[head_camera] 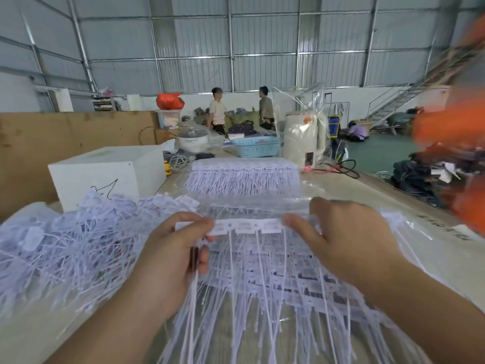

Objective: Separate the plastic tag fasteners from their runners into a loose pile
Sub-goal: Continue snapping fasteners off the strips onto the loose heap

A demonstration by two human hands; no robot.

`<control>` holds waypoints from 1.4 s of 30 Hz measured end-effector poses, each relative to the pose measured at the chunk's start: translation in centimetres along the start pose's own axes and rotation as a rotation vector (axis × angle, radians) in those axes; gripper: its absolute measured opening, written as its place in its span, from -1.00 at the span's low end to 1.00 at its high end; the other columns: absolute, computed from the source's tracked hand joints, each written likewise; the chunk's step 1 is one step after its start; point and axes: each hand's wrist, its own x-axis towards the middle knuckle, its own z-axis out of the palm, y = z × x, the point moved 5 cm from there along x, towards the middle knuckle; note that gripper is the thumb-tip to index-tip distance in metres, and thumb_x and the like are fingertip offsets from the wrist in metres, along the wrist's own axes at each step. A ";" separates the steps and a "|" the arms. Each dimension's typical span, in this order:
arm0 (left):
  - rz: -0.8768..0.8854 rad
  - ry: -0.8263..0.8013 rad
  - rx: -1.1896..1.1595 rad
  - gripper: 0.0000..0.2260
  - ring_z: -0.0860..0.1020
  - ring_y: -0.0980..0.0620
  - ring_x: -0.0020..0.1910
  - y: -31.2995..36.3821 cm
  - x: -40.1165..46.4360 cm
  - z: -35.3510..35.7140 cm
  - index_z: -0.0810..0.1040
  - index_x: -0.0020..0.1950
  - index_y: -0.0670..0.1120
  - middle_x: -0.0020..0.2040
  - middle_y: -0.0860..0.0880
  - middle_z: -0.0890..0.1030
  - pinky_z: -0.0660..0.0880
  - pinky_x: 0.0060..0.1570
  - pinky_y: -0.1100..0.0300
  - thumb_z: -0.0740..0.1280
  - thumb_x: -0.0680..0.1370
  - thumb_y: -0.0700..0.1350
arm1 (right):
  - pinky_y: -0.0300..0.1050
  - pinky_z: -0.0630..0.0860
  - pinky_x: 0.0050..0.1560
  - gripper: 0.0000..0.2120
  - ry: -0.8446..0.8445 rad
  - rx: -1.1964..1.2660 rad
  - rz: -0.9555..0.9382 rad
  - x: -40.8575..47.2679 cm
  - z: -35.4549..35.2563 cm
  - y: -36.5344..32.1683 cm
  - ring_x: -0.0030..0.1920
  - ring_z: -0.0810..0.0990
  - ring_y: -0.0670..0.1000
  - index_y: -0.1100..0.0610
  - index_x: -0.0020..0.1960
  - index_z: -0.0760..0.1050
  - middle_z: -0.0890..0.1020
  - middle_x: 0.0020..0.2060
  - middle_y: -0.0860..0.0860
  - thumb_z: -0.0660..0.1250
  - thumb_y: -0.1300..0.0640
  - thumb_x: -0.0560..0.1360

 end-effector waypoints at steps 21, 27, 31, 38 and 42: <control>0.031 -0.163 0.000 -0.84 0.40 -0.03 -0.56 0.0 -2.2 2.4 0.69 -0.13 -0.08 -0.36 -0.17 0.56 0.35 -0.58 0.22 0.33 0.55 -0.23 | 0.09 0.26 0.19 -0.53 -0.156 -0.293 -0.284 1.5 -5.7 -5.5 0.06 0.33 0.09 0.03 0.24 0.33 0.41 0.04 0.04 -0.09 -0.25 0.57; 0.124 -0.351 0.089 -0.75 0.41 -0.04 -0.59 0.9 -3.1 3.0 0.69 -0.12 -0.06 -0.37 -0.18 0.58 0.35 -0.57 0.25 0.45 0.28 0.03 | 0.00 0.26 0.28 -0.52 -0.292 -0.019 -0.332 0.6 -2.0 -6.4 0.21 0.37 0.03 -0.05 0.37 0.31 0.42 0.17 -0.05 0.05 -0.27 0.56; 0.134 -0.404 0.111 -0.87 0.40 -0.06 -0.60 1.2 -2.9 2.5 0.68 -0.11 -0.08 -0.37 -0.21 0.58 0.35 -0.57 0.23 0.45 0.40 -0.06 | -0.33 0.40 -0.05 -0.78 -0.412 0.458 -0.350 0.1 -0.7 -6.5 -0.24 0.48 -0.25 -0.10 0.21 0.47 0.50 -0.21 -0.17 0.18 -0.09 0.61; 0.075 -0.299 0.125 -0.83 0.36 0.00 -0.63 0.5 -2.8 2.2 0.65 -0.22 -0.03 -0.41 -0.17 0.58 0.29 -0.60 0.27 0.31 0.43 0.02 | -0.24 0.21 -0.43 -0.79 -0.328 0.793 -0.226 -1.0 1.3 -5.3 -0.52 0.33 -0.11 0.00 -0.06 0.59 0.40 -0.52 -0.10 0.28 -0.10 0.57; 0.027 -0.242 0.046 -0.84 0.31 0.02 -0.63 0.1 -3.1 2.9 0.66 -0.23 -0.03 -0.44 -0.14 0.51 0.25 -0.60 0.32 0.32 0.39 0.00 | -0.22 0.26 -0.47 -0.72 -0.190 0.698 -0.203 -1.4 1.1 -5.0 -0.49 0.42 -0.08 0.01 -0.08 0.59 0.47 -0.50 -0.10 0.24 -0.17 0.54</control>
